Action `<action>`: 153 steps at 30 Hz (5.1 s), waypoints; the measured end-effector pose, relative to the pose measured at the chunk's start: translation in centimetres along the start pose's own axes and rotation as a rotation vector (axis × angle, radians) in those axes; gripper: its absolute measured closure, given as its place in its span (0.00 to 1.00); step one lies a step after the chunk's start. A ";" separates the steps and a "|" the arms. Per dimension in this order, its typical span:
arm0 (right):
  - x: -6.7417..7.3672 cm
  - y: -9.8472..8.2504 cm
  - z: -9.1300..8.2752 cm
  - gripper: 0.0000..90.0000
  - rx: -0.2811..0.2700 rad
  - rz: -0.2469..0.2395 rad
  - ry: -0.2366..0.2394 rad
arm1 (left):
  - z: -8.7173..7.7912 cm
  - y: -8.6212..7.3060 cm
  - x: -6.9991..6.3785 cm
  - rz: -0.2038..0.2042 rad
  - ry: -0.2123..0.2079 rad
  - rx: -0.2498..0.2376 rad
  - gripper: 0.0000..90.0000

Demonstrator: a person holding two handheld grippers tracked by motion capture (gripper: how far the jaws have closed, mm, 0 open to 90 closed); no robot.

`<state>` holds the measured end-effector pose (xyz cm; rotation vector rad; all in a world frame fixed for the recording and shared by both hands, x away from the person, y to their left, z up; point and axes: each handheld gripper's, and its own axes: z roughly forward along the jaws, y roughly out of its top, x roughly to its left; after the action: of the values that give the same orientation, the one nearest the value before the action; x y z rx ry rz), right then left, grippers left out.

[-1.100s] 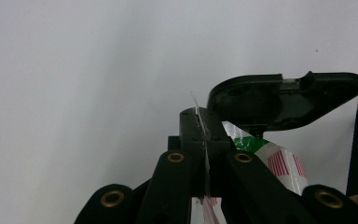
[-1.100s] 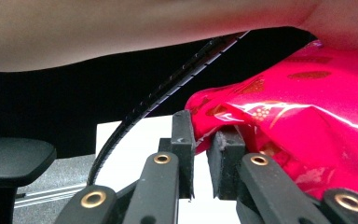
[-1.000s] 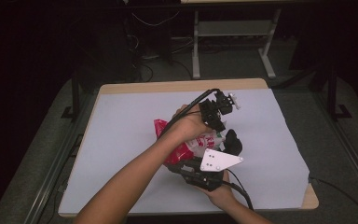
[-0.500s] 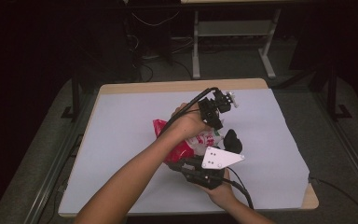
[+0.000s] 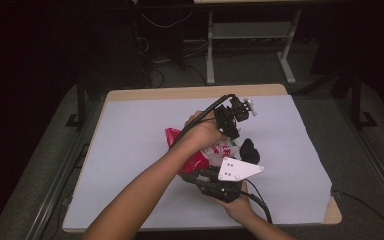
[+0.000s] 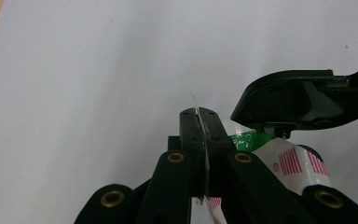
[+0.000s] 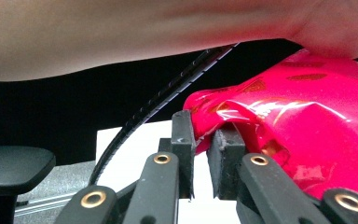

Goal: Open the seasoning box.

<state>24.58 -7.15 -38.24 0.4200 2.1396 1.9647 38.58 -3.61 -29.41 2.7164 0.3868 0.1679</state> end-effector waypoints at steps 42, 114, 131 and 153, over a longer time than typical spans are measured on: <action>0.4 -1.1 0.5 0.90 0.045 0.005 0.033 | -1.1 -0.1 -0.6 0.004 -0.001 -0.029 1.00; 0.0 -4.8 1.9 0.91 0.291 -0.007 -0.089 | -13.9 -14.3 1.7 -0.130 -0.082 -0.623 1.00; 0.2 -4.9 2.2 0.82 0.308 -0.020 -0.104 | -15.0 -18.7 1.9 -0.183 -0.078 -0.722 1.00; 0.4 -4.9 2.2 0.71 0.323 -0.024 -0.093 | -12.6 -20.9 8.0 -0.390 0.119 -0.712 1.00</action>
<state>24.59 -5.33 -43.35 0.5226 2.3928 1.5542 38.96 21.81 -25.60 1.8999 0.7222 0.2924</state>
